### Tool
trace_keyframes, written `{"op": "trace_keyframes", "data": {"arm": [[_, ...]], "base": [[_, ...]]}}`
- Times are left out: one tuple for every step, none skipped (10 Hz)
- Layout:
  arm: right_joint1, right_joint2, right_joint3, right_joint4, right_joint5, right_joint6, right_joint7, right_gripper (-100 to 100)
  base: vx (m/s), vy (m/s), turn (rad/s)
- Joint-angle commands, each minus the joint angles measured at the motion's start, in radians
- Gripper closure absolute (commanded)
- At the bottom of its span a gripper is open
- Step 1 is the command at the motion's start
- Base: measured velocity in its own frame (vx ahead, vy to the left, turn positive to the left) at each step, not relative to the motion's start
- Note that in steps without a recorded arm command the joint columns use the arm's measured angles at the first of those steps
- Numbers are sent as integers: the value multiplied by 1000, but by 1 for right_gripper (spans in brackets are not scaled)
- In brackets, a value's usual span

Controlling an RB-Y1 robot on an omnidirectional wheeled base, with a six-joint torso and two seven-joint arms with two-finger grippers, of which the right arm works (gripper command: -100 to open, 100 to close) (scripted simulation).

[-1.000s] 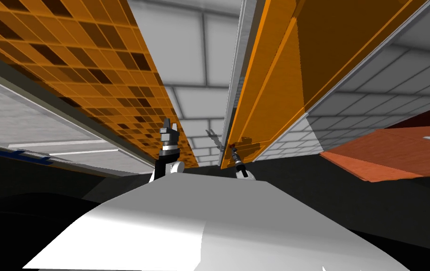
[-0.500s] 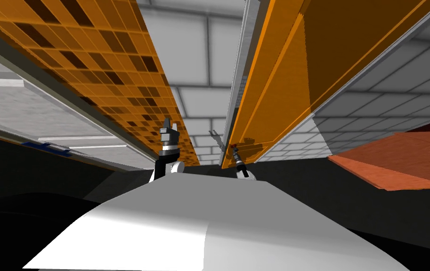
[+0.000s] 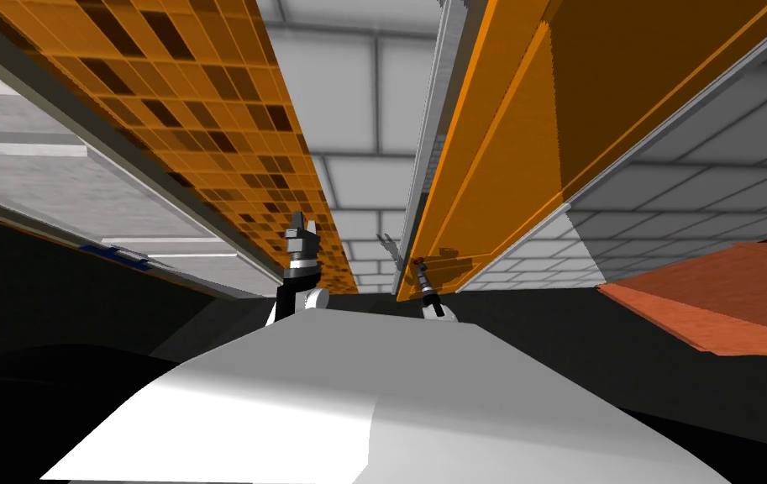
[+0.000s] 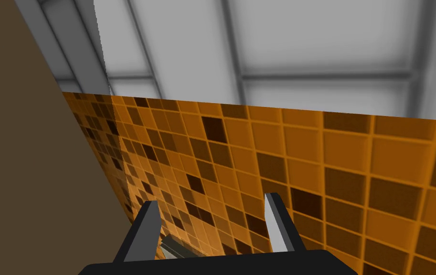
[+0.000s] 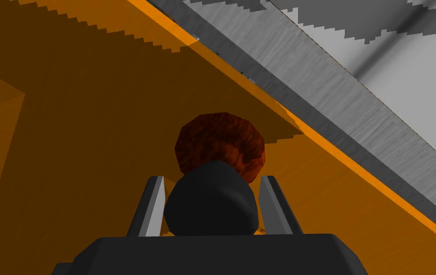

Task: Pull the door open

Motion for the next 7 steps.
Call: {"op": "trace_keyframes", "data": {"arm": [[9, -9, -6, -3, -7, 2, -50, 100], [9, -9, -6, -3, -7, 2, -54, 100], [6, -12, -10, 2, -13, -2, -94, 100], [4, -15, -14, 8, -19, -5, -119, 100], [4, -15, -14, 8, -19, -5, -137, 100], [4, -15, -14, 8, -19, -5, -137, 100], [2, -18, -18, 14, -25, -9, -179, 100]], "base": [[-31, -9, 113], [-24, -11, 60], [-36, -8, 110], [-55, -16, 154], [-37, -16, 60], [-12, -5, -7], [-27, -1, 104]]}}
